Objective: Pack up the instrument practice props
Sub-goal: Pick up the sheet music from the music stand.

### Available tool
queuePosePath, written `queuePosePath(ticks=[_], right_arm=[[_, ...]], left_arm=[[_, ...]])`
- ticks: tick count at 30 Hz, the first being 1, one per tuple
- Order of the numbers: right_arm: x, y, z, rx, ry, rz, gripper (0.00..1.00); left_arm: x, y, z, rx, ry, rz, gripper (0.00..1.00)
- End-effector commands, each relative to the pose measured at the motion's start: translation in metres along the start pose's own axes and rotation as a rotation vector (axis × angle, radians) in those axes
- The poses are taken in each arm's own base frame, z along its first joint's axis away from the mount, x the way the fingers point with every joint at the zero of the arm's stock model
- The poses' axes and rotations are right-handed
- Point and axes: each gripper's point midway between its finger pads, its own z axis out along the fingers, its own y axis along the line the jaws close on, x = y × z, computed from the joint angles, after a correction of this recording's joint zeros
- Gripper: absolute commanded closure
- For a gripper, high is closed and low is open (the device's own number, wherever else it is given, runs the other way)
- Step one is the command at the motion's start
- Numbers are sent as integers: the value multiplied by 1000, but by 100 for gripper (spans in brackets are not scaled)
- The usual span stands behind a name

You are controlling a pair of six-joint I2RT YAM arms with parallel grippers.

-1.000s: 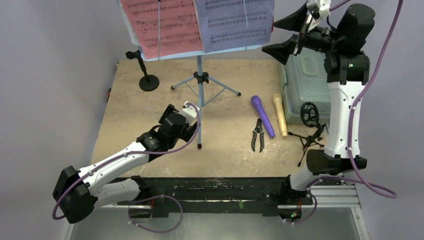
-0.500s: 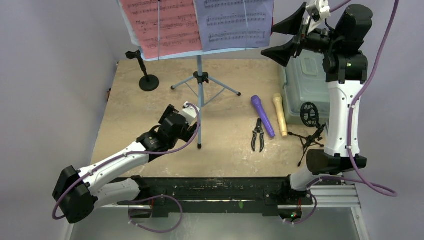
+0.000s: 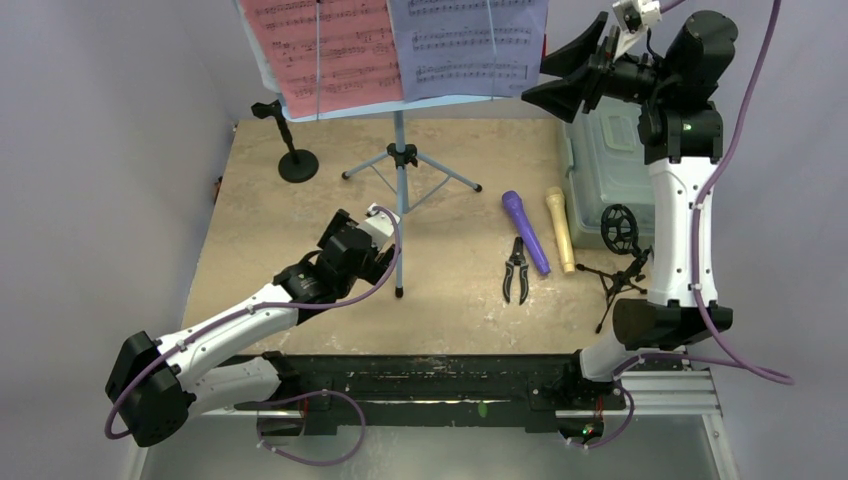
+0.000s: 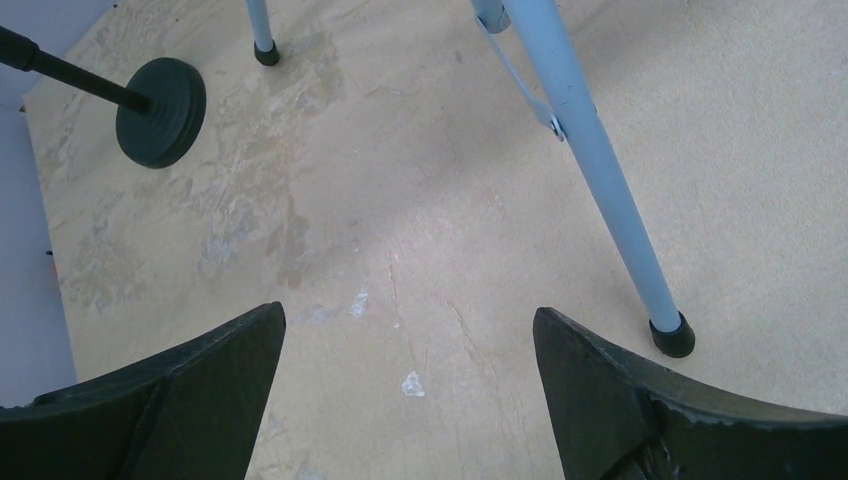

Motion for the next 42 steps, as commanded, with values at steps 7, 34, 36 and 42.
queuePosePath(ticks=[7, 34, 36, 42], right_arm=[[-31, 6, 7, -79, -124, 188, 45], [-81, -9, 18, 32, -289, 173, 53], [-79, -8, 25, 31, -288, 181, 54], [-82, -14, 28, 74, -305, 174, 70]], left_arm=[[2, 0, 2, -3, 4, 25, 6], [6, 0, 4, -7, 19, 34, 6], [6, 0, 4, -7, 19, 34, 6], [6, 0, 4, -7, 19, 35, 6]])
